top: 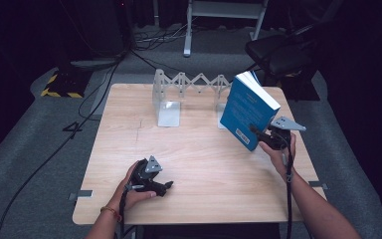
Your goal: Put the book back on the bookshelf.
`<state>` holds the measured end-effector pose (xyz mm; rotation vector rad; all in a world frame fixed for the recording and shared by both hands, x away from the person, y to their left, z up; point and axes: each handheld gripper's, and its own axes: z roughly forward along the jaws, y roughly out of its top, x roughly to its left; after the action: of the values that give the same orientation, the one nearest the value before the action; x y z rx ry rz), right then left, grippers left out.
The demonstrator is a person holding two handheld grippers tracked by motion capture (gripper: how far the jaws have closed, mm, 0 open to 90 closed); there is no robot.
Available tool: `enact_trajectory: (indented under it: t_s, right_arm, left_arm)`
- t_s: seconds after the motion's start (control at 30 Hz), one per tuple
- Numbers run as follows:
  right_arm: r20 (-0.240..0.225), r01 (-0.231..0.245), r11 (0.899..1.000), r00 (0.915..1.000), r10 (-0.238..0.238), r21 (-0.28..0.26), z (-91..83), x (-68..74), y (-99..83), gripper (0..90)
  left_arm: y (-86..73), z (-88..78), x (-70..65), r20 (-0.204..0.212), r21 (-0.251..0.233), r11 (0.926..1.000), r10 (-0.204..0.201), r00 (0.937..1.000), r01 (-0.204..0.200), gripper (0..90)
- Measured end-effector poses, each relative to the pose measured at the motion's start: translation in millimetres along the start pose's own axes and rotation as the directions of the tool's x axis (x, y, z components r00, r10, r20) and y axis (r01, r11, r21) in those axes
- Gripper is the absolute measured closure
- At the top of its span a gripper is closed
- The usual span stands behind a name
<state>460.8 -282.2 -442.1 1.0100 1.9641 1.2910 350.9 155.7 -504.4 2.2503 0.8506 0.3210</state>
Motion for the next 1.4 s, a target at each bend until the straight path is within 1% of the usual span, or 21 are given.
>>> enact_trajectory:
  t_s: [0.03,0.13,0.17,0.27,0.37,0.4,0.5,0.53,0.67,0.7,0.83,0.9,0.93,0.97,1.0,1.03,1.1,1.17,1.27,1.3,1.4]
  right_arm:
    - [0.002,0.004,1.000,1.0000,-0.004,-0.007,1.4,0.3,-1.7,59.3]
    - [-0.003,-0.016,0.999,0.9999,0.016,-0.029,2.6,0.0,-4.8,60.9]
    - [0.005,-0.027,0.999,0.9996,0.027,-0.036,3.3,0.3,-5.2,61.1]
    - [0.017,-0.038,0.998,0.9991,0.039,-0.057,10.0,1.7,-5.1,61.5]
    - [0.039,-0.042,0.997,0.9983,0.044,-0.064,20.0,6.1,-0.2,61.6]
    - [0.048,-0.036,0.997,0.9981,0.039,-0.066,22.7,7.5,1.8,61.6]
    - [0.057,-0.044,0.997,0.9972,0.048,-0.068,28.1,9.5,3.6,61.6]
    - [0.070,-0.043,0.997,0.9964,0.048,-0.068,32.3,11.1,5.3,61.6]
    - [0.086,-0.051,0.996,0.9947,0.057,-0.069,35.2,14.6,6.7,61.3]
    - [0.097,-0.037,0.997,0.9943,0.044,-0.069,35.7,17.1,7.0,60.8]
    - [0.092,-0.038,0.998,0.9948,0.043,-0.050,33.5,17.0,6.6,57.9]
    - [0.078,-0.036,0.999,0.9962,0.039,-0.029,29.4,15.7,2.9,52.0]
    - [0.057,-0.029,1.000,0.9979,0.029,-0.003,25.0,12.5,-4.0,49.9]
    - [0.057,-0.029,1.000,0.9979,0.029,-0.003,25.0,12.5,-4.0,49.9]
    - [0.040,-0.023,1.000,0.9989,0.023,0.009,22.2,9.7,-9.0,48.9]
    - [0.032,-0.020,1.000,0.9993,0.020,0.010,21.2,8.3,-11.4,51.1]
    - [0.005,-0.012,1.000,0.9999,0.012,0.010,18.7,6.0,-18.1,59.3]
    - [0.012,-0.004,1.000,0.9999,0.004,0.006,18.9,6.5,-23.1,60.7]
    - [0.003,-0.018,1.000,0.9998,0.018,0.004,19.8,6.1,-22.2,61.2]
    - [0.010,-0.007,1.000,0.9999,0.007,0.001,20.3,6.8,-21.7,61.3]
    - [0.043,-0.026,1.000,0.9987,0.026,-0.006,23.2,10.9,-19.9,61.7]
  left_arm:
    - [0.0,0.0,0.0,0.000,0.000,1.0000,0.000,1.0000,0.000,13.9]
    - [0.0,0.1,0.1,0.001,-0.001,1.0000,0.000,1.0000,0.000,13.9]
    - [0.1,0.2,0.0,0.003,0.000,1.0000,0.000,1.0000,0.000,13.8]
    - [0.4,0.3,-0.3,0.003,0.001,1.0000,0.001,1.0000,-0.001,13.8]
    - [0.5,0.4,-0.3,0.003,0.001,1.0000,0.000,1.0000,0.000,13.8]
    - [0.5,0.4,-0.3,0.003,0.001,1.0000,0.000,1.0000,0.000,13.8]
    - [0.5,0.4,-0.3,0.004,0.001,1.0000,0.000,1.0000,0.000,13.8]
    - [0.5,0.5,-0.4,0.006,0.001,1.0000,-0.002,1.0000,0.002,13.8]
    - [0.5,0.5,-0.4,0.007,0.001,1.0000,-0.001,1.0000,0.001,13.7]
    - [0.5,0.6,-0.2,0.009,0.002,1.0000,0.001,1.0000,-0.001,13.7]
    - [0.6,0.6,-0.3,0.009,0.003,1.0000,0.003,1.0000,-0.003,13.7]
    - [0.5,0.6,-0.7,0.006,0.001,1.0000,0.000,1.0000,0.000,13.8]
    - [0.5,0.6,-0.7,0.007,0.001,1.0000,0.000,1.0000,0.000,13.8]
    - [0.6,0.6,-0.4,0.009,0.002,1.0000,0.003,1.0000,-0.003,13.8]
    - [0.6,0.6,-0.4,0.009,0.002,1.0000,0.003,1.0000,-0.003,13.8]
    - [0.6,0.6,-0.5,0.008,0.002,1.0000,0.003,1.0000,-0.003,13.8]
    - [0.5,0.4,-1.2,0.003,0.001,1.0000,0.001,1.0000,-0.001,14.1]
    - [0.5,0.4,-1.1,0.004,0.001,1.0000,0.000,1.0000,0.000,14.1]
    - [0.6,0.5,-1.0,0.006,0.002,1.0000,0.001,1.0000,-0.001,14.0]
    - [0.7,0.6,-1.0,0.006,0.002,1.0000,0.001,1.0000,-0.001,14.0]
    - [1.0,0.7,-0.7,0.007,0.004,1.0000,0.005,1.0000,-0.005,13.9]
